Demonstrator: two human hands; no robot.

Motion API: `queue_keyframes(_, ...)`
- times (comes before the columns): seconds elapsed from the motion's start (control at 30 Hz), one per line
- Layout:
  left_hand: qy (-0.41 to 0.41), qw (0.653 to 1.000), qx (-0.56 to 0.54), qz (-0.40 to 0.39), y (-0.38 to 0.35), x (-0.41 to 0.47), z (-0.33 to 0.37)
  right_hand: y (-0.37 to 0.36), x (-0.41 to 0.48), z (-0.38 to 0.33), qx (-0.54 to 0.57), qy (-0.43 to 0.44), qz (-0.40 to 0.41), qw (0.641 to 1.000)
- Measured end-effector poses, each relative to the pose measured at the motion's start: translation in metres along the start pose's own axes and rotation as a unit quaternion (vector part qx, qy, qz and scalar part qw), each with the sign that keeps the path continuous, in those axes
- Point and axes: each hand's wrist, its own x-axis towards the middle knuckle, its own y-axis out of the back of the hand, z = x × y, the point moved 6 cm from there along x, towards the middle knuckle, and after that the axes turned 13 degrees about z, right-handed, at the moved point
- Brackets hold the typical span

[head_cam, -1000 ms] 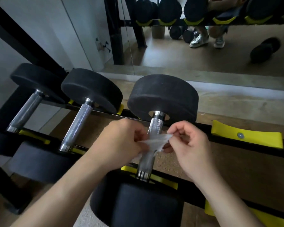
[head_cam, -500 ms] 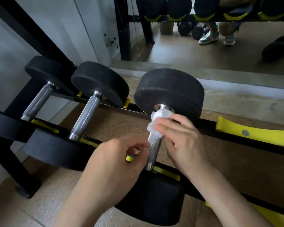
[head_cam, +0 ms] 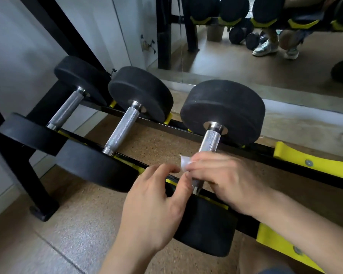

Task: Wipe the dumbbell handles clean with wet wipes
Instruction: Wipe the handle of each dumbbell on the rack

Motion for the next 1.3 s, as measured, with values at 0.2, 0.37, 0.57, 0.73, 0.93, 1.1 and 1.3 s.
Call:
queue_keyframes(0.2,0.004,1.0,-0.005,-0.011,0.0,0.0,0.0,0.002,0.012,0.02,-0.059,-0.037,0.032,0.997)
queue_keyframes(0.37,0.014,0.999,0.006,-0.031,-0.001,-0.001,0.0,0.012,0.004,0.023,-0.12,0.009,0.01,0.993)
queue_keyframes(0.57,-0.106,0.982,0.147,-0.053,0.012,0.026,0.041,0.005,-0.009,0.016,-0.022,-0.064,0.096,0.993)
queue_keyframes(0.73,-0.162,0.983,0.081,-0.042,-0.019,0.072,0.071,0.027,0.003,0.039,-0.185,-0.103,0.24,0.947)
queue_keyframes(0.93,-0.253,0.964,0.08,-0.026,-0.043,0.089,0.084,0.02,0.0,0.042,-0.262,-0.261,0.251,0.895)
queue_keyframes(1.1,-0.31,0.95,0.043,-0.019,-0.042,0.089,0.08,0.022,0.006,0.039,-0.215,-0.293,0.265,0.893)
queue_keyframes(1.3,-0.317,0.945,0.053,-0.069,-0.048,0.086,0.061,0.019,-0.001,0.031,-0.177,-0.183,0.212,0.944)
